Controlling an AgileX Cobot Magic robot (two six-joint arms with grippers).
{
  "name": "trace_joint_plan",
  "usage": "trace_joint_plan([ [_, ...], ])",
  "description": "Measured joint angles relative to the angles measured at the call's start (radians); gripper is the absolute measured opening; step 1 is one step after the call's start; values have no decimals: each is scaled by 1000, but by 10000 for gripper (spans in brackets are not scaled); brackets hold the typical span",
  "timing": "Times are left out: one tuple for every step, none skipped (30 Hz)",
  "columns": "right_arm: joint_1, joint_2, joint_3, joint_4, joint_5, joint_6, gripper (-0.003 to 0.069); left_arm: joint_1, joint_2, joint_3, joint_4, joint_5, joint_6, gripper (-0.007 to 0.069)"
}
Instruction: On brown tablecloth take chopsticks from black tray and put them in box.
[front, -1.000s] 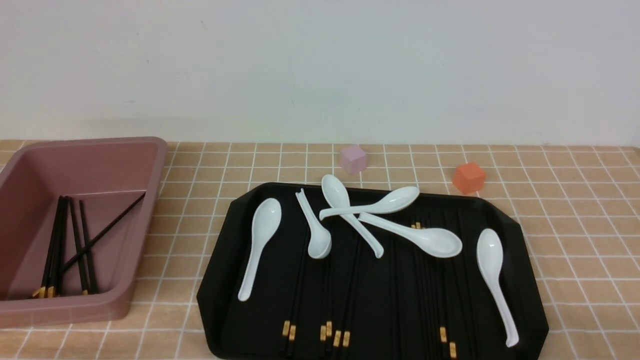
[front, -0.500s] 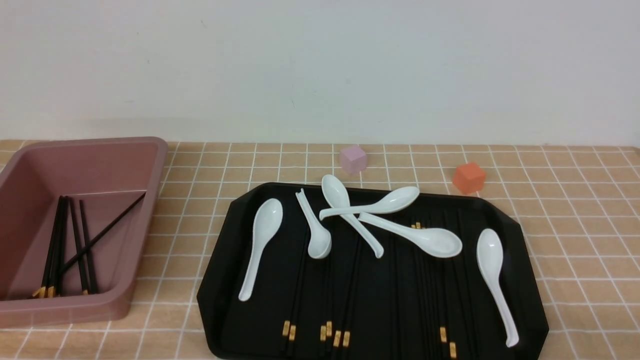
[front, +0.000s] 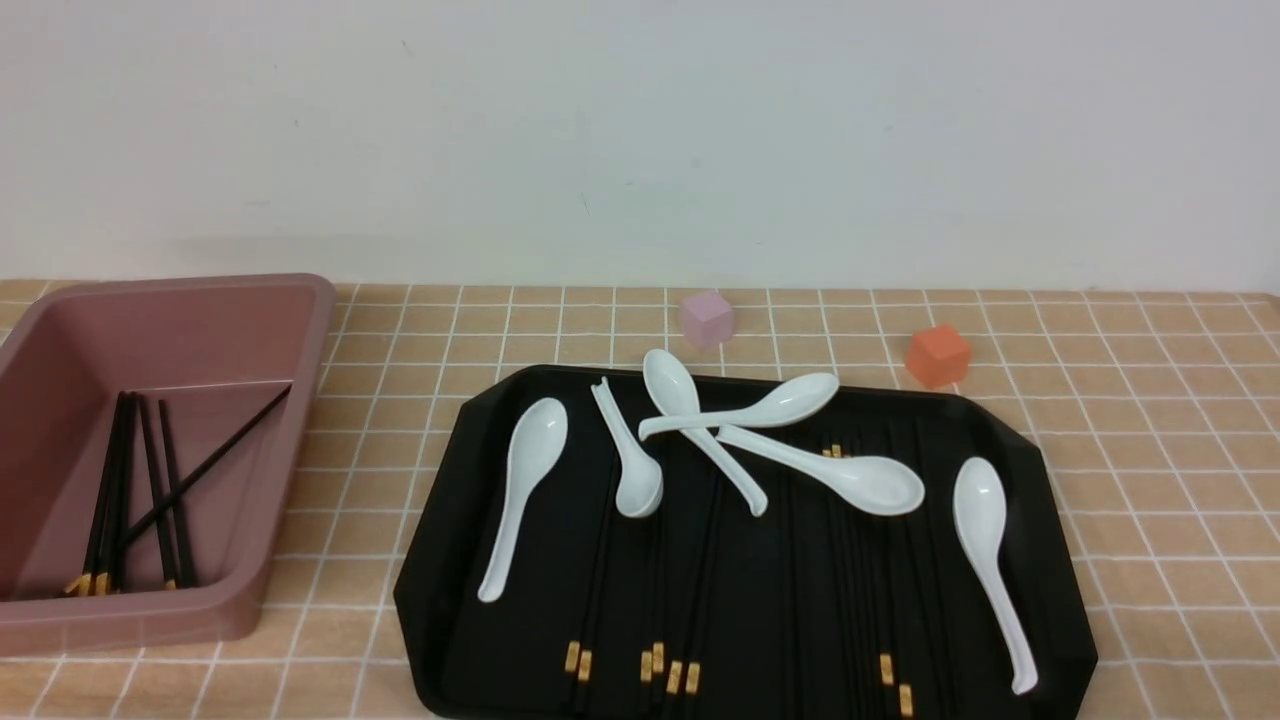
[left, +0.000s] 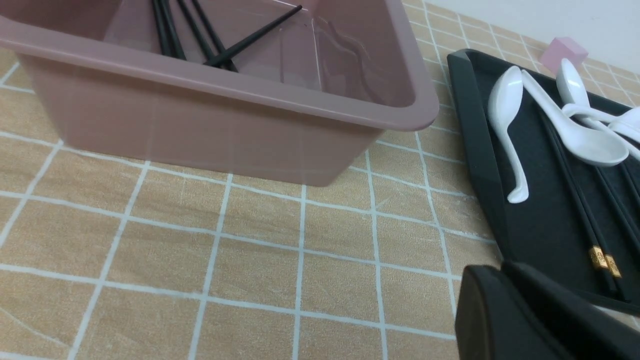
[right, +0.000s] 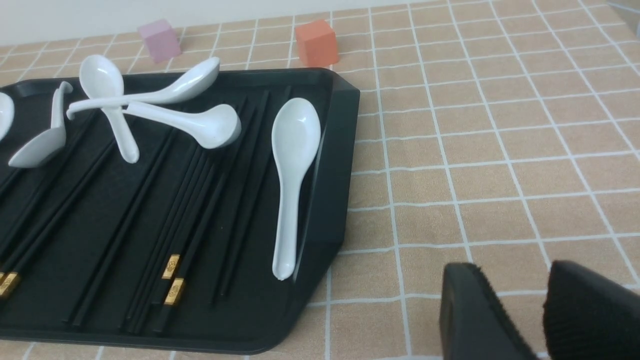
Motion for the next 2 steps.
trace_joint_plan([
  [0, 0, 0, 0, 0, 0, 240, 0, 0, 0, 0, 0, 0, 37],
  [0, 0, 0, 0, 0, 0, 240, 0, 0, 0, 0, 0, 0, 37],
])
